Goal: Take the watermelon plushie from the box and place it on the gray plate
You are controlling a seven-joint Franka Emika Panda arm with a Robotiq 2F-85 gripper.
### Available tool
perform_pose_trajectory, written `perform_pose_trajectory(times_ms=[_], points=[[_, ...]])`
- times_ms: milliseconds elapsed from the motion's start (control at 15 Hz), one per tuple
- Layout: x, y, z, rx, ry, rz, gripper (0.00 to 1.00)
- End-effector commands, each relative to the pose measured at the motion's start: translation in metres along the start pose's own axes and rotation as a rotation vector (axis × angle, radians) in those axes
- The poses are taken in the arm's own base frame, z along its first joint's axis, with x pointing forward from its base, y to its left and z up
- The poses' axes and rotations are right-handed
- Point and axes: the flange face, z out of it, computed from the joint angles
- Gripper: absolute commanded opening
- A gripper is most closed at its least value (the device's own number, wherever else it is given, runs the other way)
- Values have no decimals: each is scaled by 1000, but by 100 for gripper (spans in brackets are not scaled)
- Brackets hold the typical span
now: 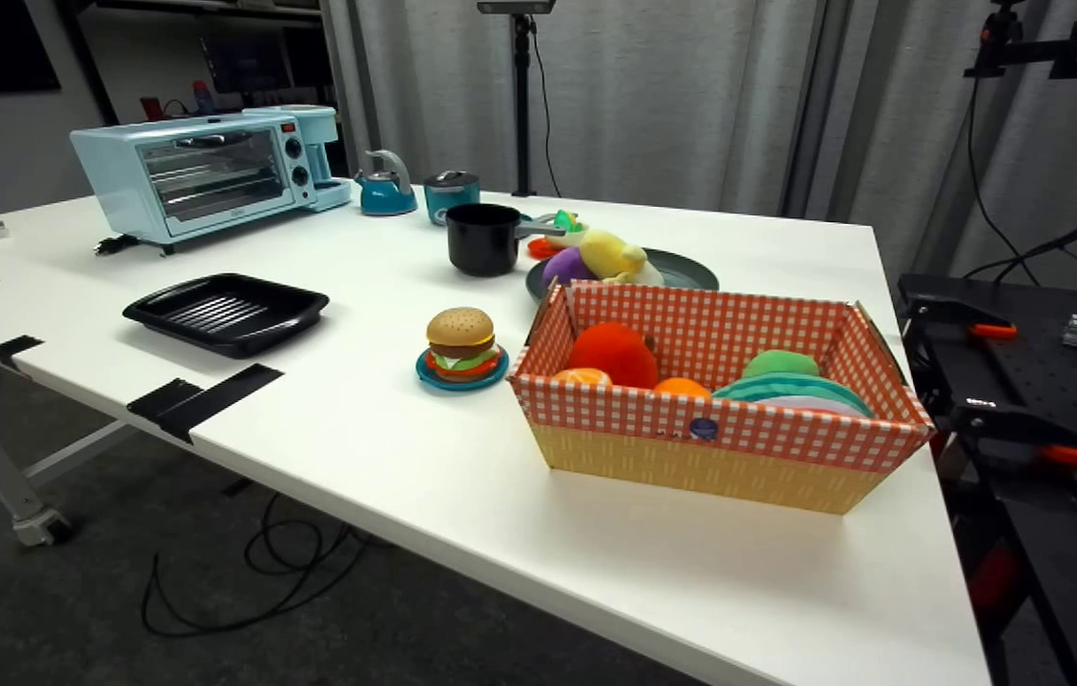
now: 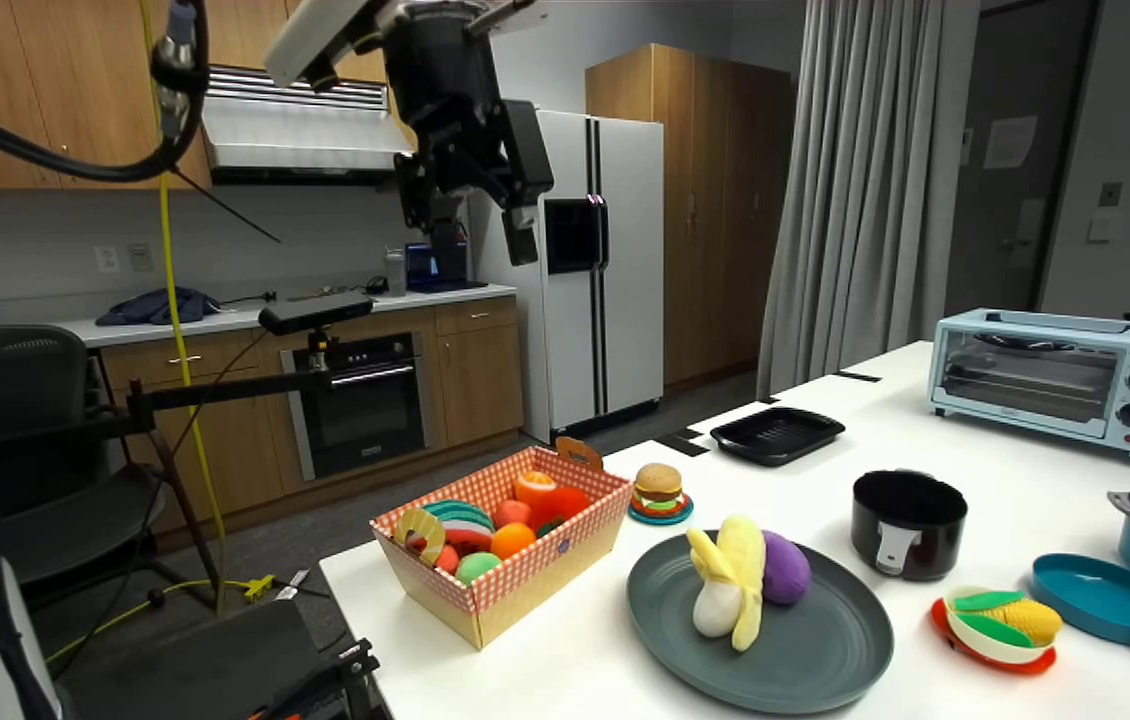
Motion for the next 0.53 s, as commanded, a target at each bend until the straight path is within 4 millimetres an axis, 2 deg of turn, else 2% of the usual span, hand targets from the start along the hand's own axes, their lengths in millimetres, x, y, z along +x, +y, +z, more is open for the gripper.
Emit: perform_pose_trajectory(times_ms=[0,467], points=[[3,-9,16,68,-51,-11,100],[11,-32,55,167,-110,-5,100]])
